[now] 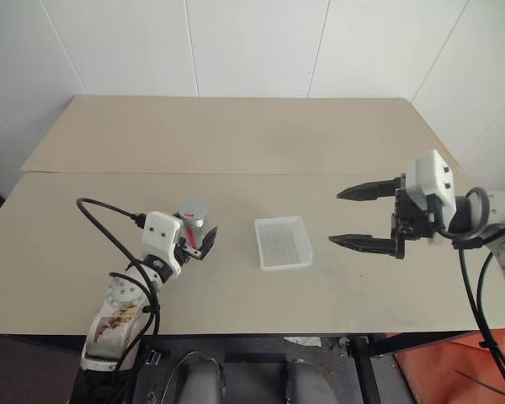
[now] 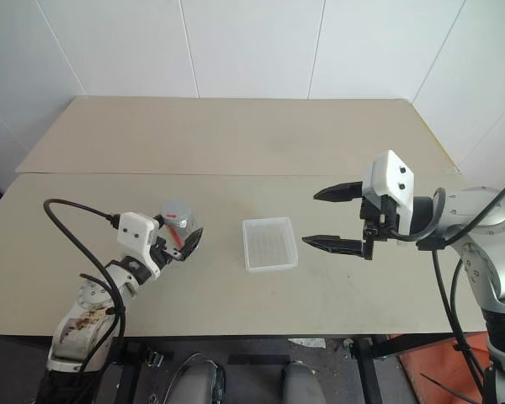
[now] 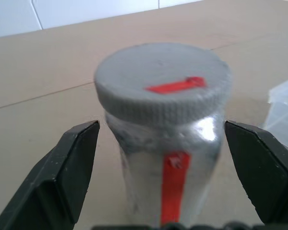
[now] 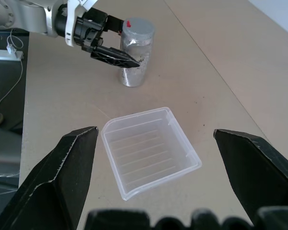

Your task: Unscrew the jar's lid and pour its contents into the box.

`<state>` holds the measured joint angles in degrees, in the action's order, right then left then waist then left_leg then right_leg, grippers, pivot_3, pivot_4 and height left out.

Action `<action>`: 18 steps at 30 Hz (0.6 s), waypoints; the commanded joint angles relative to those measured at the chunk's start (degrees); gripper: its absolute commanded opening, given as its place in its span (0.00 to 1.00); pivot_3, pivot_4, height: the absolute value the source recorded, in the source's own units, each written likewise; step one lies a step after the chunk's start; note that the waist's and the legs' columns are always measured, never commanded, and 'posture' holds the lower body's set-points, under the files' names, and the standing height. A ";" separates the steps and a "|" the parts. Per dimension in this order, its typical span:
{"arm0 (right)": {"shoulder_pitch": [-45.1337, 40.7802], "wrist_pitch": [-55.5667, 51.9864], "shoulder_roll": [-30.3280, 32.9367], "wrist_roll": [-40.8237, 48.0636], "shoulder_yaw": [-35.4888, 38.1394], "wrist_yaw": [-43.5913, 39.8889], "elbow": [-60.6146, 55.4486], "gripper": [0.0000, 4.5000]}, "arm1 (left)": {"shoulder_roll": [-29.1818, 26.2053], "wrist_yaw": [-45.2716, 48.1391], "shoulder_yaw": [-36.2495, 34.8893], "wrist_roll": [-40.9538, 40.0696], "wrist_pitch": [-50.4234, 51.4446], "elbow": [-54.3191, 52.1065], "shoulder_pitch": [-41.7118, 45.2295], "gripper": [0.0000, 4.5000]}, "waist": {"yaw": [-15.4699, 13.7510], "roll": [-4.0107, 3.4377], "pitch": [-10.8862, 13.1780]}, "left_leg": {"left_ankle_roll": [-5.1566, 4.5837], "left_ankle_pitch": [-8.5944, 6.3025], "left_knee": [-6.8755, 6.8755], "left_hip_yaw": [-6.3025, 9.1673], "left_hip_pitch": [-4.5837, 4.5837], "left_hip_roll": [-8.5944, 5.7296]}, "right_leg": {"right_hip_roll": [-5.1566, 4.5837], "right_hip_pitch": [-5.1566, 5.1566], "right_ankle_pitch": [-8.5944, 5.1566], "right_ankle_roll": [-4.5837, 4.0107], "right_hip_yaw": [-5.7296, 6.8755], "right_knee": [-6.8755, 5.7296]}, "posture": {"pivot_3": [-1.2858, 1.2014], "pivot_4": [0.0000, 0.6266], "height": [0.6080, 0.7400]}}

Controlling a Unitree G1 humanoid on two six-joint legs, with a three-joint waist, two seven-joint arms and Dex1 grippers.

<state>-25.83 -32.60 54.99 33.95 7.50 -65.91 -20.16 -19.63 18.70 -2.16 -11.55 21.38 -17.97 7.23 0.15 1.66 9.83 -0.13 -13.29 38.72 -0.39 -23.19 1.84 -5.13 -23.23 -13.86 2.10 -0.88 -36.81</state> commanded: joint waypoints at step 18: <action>0.17 0.65 -0.55 0.68 1.73 3.13 -3.63 1.00 | 0.50 3.26 -0.68 0.37 -5.94 4.14 5.30 0.45 | -0.23 0.00 0.00 | 0.00 0.00 0.01 0.02 -0.02 0.00 | 0.00 0.00 0.01 0.01 0.02 0.01 | 0.52 0.24 1.00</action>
<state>-25.02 -32.60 54.87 33.98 7.63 -63.88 -22.03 -17.32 20.09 -2.43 -10.86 15.99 -12.35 10.67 -0.08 1.66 9.83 -0.13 -13.29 38.73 -0.37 -23.21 1.84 -5.13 -23.23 -13.85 2.11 -0.86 -36.81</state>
